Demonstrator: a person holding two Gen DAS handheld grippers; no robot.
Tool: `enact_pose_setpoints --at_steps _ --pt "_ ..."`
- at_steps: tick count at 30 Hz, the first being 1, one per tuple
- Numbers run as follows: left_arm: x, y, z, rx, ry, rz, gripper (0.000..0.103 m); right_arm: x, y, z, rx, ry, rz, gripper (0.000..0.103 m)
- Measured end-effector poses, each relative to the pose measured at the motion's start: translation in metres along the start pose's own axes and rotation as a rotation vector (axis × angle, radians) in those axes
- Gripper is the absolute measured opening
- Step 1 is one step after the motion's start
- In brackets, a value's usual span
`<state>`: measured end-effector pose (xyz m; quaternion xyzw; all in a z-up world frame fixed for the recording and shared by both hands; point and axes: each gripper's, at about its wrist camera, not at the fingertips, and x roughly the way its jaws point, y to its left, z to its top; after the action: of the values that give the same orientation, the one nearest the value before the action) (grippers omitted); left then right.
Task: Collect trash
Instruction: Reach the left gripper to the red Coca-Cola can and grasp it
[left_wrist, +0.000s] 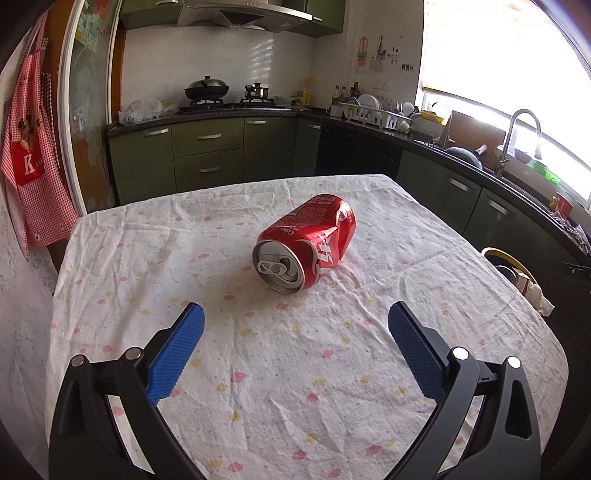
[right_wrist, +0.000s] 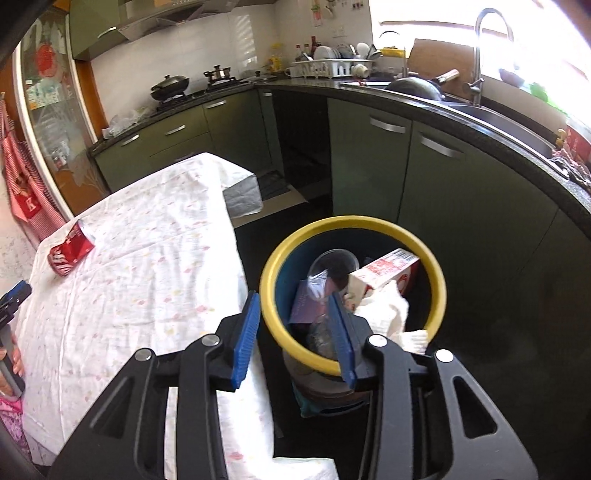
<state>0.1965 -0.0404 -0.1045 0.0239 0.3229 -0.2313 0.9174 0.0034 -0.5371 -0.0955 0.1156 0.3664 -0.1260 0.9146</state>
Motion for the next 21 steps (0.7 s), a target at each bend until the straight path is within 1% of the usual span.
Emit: enact_pose_setpoints --at_steps 3,6,10,13,16,18,21 --pt "0.008 -0.005 0.004 -0.017 0.070 -0.071 0.098 -0.003 0.016 -0.004 -0.034 -0.005 0.038 0.042" --pt "0.021 -0.012 0.015 0.023 0.119 -0.093 0.098 -0.005 0.027 -0.006 -0.048 -0.014 0.084 0.045" --pt "0.048 -0.014 0.041 0.079 0.150 -0.113 0.098 -0.005 0.038 -0.008 -0.058 -0.016 0.132 0.047" --pt "0.077 -0.010 0.064 0.118 0.192 -0.161 0.098 0.000 0.042 -0.010 -0.059 -0.007 0.157 0.048" --pt "0.104 -0.006 0.082 0.136 0.233 -0.186 0.098 0.004 0.046 -0.010 -0.061 0.000 0.172 0.049" --pt "0.117 -0.004 0.092 0.142 0.250 -0.191 0.098 0.005 0.048 -0.010 -0.062 0.002 0.177 0.049" --pt "0.130 -0.004 0.103 0.170 0.258 -0.157 0.098 0.007 0.050 -0.010 -0.068 0.004 0.181 0.049"
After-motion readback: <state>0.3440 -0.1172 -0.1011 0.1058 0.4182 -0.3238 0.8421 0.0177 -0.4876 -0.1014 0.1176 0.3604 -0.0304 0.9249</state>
